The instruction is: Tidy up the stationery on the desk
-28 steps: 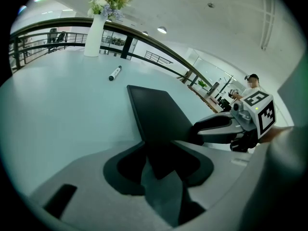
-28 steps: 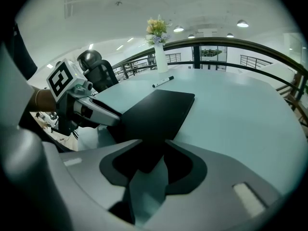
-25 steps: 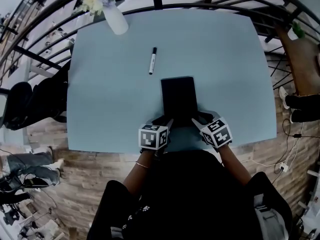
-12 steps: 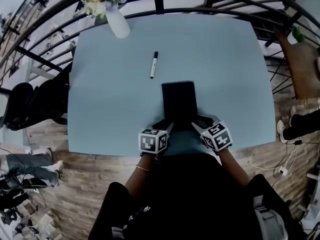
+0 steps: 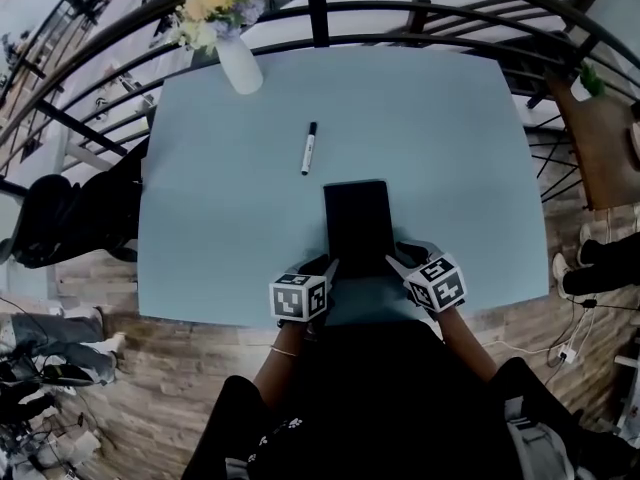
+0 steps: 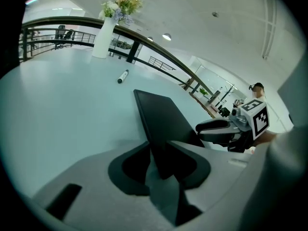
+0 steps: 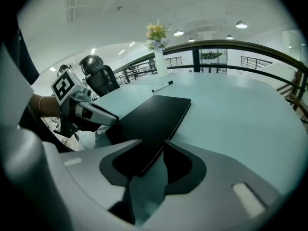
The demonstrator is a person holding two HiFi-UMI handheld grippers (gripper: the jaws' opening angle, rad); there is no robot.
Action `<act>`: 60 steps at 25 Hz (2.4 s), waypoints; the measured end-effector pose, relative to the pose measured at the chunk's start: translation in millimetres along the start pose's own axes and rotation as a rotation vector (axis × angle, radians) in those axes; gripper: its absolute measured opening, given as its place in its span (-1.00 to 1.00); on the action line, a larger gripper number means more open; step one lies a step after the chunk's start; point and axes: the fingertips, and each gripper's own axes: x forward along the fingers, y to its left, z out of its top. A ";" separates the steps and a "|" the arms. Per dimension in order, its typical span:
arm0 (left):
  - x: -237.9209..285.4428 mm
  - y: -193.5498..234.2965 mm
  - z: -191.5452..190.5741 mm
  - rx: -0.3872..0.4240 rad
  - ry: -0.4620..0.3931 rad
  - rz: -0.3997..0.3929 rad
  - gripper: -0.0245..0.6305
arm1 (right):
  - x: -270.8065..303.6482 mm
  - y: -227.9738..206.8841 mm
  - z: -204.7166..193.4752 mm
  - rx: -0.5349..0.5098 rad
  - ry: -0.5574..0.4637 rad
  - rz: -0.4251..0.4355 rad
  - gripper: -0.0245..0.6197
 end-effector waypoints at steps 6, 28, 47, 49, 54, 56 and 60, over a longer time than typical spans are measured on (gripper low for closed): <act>-19.1 5.2 26.8 -0.025 -0.118 -0.007 -0.84 | -13.6 -5.2 35.7 -0.023 -0.151 -0.044 -0.79; -88.5 16.8 104.8 0.148 -0.417 -0.021 -0.95 | -4.3 39.3 192.7 -0.106 -0.508 -0.001 -0.90; -147.9 115.1 144.5 0.206 -0.481 0.024 -0.95 | 117.8 48.3 281.2 0.000 -0.478 -0.103 -0.85; -149.0 123.5 149.9 0.216 -0.484 0.029 -0.95 | 128.0 41.5 284.5 0.028 -0.470 -0.119 -0.85; -152.3 145.7 159.0 0.203 -0.486 0.023 -0.95 | 154.4 28.4 285.6 0.053 -0.412 -0.191 -0.80; -152.3 151.6 162.1 0.182 -0.483 0.010 -0.95 | 163.4 22.2 285.0 0.051 -0.383 -0.221 -0.80; -148.1 158.3 164.6 0.170 -0.480 -0.003 -0.95 | 180.8 9.5 279.1 0.074 -0.321 -0.253 -0.74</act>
